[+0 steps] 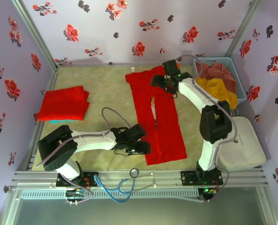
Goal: Fold and stack the t-shirts
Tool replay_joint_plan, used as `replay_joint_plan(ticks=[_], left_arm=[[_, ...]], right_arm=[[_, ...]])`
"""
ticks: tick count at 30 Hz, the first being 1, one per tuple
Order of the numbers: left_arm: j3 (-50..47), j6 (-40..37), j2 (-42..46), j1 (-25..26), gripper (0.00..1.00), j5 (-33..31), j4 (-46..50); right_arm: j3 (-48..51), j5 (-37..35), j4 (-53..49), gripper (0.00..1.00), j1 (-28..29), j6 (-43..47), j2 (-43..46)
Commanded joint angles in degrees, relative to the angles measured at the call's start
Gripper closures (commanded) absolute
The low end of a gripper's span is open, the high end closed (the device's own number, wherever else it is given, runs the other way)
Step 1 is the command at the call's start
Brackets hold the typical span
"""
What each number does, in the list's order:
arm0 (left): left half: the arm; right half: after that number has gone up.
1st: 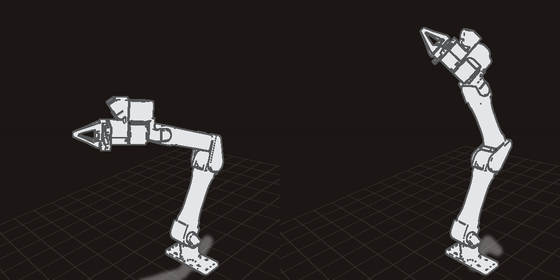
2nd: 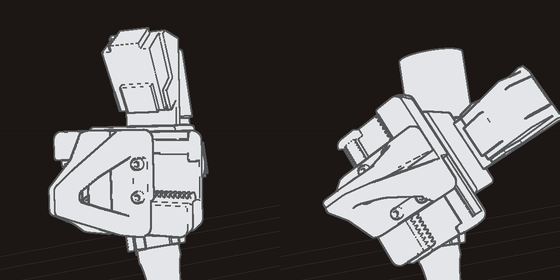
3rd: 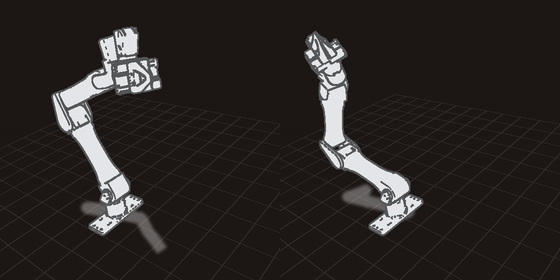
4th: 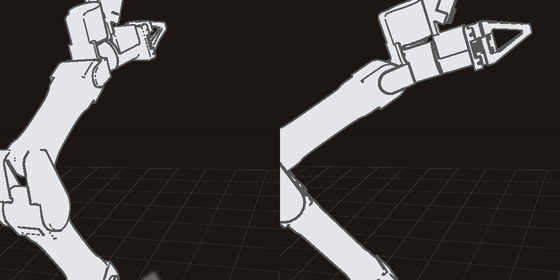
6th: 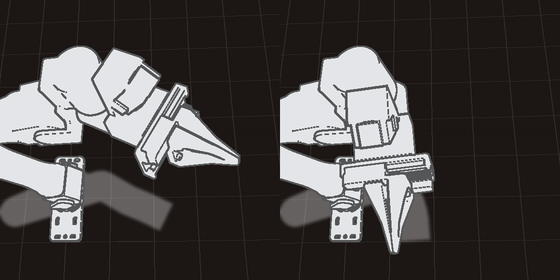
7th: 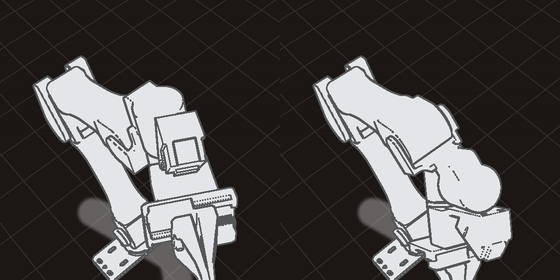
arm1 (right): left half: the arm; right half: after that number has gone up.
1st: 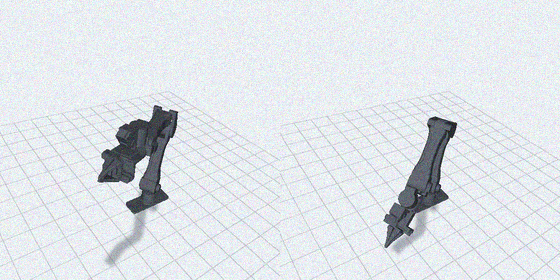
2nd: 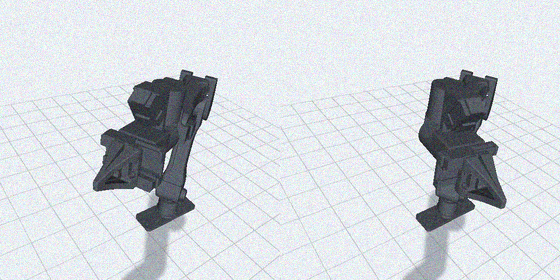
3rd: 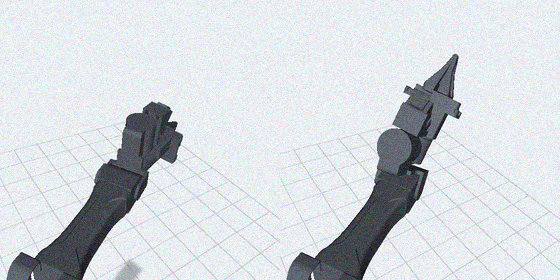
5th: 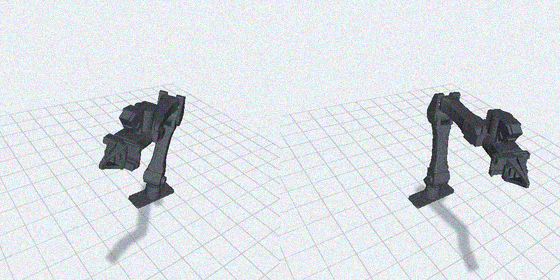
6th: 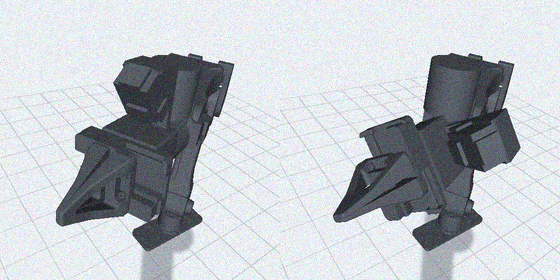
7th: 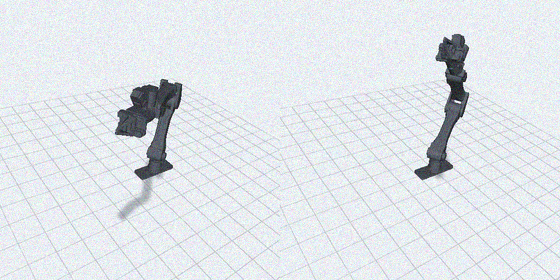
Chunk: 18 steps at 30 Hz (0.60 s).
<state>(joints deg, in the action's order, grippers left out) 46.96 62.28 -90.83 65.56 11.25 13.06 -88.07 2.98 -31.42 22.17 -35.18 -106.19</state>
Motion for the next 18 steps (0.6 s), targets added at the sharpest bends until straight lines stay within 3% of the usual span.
replay_joint_plan(ticks=[1, 5, 8, 16, 18], left_arm=[[-1.1, 4.5, -1.7, 1.8, 0.40, 0.4, -4.7], [-0.8, 6.8, -2.9, 4.0, 0.45, 0.4, -5.6], [-1.9, 9.8, -3.4, 5.8, 0.47, 0.4, -7.6], [-3.4, 14.4, -4.8, 8.8, 0.53, -1.3, -10.4], [-3.3, 14.8, -5.2, 8.8, 0.61, -1.9, -10.3]], right_arm=[[8.5, -2.7, -2.5, 0.17, 0.0, -0.9, 6.5], [19.3, -3.6, -3.3, 0.28, -1.1, -4.7, 14.5], [27.1, -3.2, -3.6, 0.29, -2.2, -5.4, 20.0], [37.0, -4.8, -10.5, 0.32, -3.3, -4.8, 33.5], [38.4, -5.7, -13.1, 0.40, -3.4, -5.1, 35.9]])
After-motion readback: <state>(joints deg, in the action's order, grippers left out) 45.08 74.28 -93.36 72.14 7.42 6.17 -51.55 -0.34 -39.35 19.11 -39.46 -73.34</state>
